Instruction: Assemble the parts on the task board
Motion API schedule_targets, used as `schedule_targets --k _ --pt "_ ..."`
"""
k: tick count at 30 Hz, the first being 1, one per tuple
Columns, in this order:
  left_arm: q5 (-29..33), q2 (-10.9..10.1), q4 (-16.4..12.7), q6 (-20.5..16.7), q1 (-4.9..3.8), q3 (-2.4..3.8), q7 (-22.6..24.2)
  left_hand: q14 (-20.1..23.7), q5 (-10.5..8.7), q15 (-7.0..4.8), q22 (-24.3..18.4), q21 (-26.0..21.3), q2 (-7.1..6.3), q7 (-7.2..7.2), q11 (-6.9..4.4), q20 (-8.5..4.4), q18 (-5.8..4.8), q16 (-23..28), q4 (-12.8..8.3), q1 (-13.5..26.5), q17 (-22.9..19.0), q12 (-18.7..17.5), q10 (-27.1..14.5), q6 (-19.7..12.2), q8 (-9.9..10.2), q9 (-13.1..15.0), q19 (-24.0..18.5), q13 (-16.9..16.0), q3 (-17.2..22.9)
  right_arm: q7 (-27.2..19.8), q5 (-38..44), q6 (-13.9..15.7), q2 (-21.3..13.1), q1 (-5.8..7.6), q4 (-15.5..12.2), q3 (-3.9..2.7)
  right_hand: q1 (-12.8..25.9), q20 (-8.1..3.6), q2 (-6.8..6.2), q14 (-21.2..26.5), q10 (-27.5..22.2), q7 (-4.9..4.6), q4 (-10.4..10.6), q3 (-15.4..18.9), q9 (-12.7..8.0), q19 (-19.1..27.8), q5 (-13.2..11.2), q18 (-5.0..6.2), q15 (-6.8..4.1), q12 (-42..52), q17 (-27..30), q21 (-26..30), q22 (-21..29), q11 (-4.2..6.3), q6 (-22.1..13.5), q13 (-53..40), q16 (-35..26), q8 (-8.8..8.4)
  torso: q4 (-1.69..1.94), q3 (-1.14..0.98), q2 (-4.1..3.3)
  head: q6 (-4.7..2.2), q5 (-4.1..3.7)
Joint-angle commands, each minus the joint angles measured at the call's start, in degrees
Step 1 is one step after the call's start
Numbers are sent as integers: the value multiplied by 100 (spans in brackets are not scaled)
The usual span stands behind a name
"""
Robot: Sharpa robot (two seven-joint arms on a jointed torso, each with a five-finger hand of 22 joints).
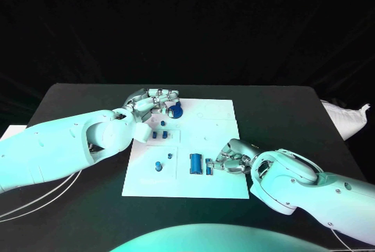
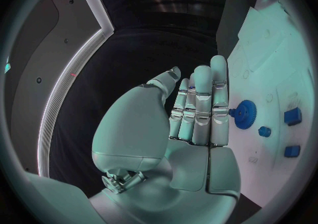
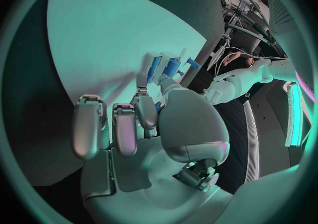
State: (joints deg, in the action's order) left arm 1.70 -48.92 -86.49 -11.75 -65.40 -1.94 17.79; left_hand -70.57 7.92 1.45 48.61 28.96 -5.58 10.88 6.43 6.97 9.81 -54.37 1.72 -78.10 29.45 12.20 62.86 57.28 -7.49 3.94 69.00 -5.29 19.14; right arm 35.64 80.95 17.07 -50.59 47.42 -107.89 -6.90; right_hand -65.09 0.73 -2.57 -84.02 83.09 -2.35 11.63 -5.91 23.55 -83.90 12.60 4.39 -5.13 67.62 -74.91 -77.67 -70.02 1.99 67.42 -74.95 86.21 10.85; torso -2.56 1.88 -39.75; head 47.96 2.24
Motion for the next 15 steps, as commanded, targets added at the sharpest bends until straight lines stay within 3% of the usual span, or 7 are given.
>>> schedule_targets --k 1,9,13,15 --pt "-28 4 -17 116 -1 3 21 42 -1 -4 -8 -30 17 -12 0 8 58 0 -23 -50 -6 34 -45 -38 -24 -4 14 2 5 -87 96 135 -24 -3 5 1 -130 -34 19 -496 20 -6 -77 -1 13 -3 -66 -36 -47 -1 -1024 -9 5 -12 -40 -175 -6 29 5 2 4 -6 -9" --pt "-31 15 -2 116 0 3 27 42 -1 -4 -8 -30 17 -12 0 8 58 0 -23 -50 -6 34 -45 -38 -24 -4 14 2 5 -178 18 352 -57 -1 106 -1 -282 -31 48 -494 2 -10 -165 10 31 4 -66 -34 -43 -38 -1016 2 16 -16 -71 -161 -13 20 -8 3 8 -26 -8" --pt "-31 23 -1 125 0 2 26 42 -1 -4 -8 -30 17 -12 0 8 58 0 -23 -50 -6 34 -45 -38 -24 -4 14 2 5 -239 -23 455 -62 2 156 -1 -295 -31 52 -494 1 -11 -173 14 34 6 -62 -33 -43 -41 -1015 5 20 -16 -73 -160 -13 19 5 3 9 -25 -9" --pt "-32 26 6 123 0 2 32 42 -1 -4 -8 -30 17 -12 0 8 58 0 -23 -50 -6 34 -45 -38 -24 -4 14 2 5 -450 -192 598 -80 7 190 -1 -276 -24 34 -488 -37 -41 -157 60 26 22 -35 -26 -30 -136 -987 33 62 -37 -135 -109 -37 -17 -7 5 19 -29 1"
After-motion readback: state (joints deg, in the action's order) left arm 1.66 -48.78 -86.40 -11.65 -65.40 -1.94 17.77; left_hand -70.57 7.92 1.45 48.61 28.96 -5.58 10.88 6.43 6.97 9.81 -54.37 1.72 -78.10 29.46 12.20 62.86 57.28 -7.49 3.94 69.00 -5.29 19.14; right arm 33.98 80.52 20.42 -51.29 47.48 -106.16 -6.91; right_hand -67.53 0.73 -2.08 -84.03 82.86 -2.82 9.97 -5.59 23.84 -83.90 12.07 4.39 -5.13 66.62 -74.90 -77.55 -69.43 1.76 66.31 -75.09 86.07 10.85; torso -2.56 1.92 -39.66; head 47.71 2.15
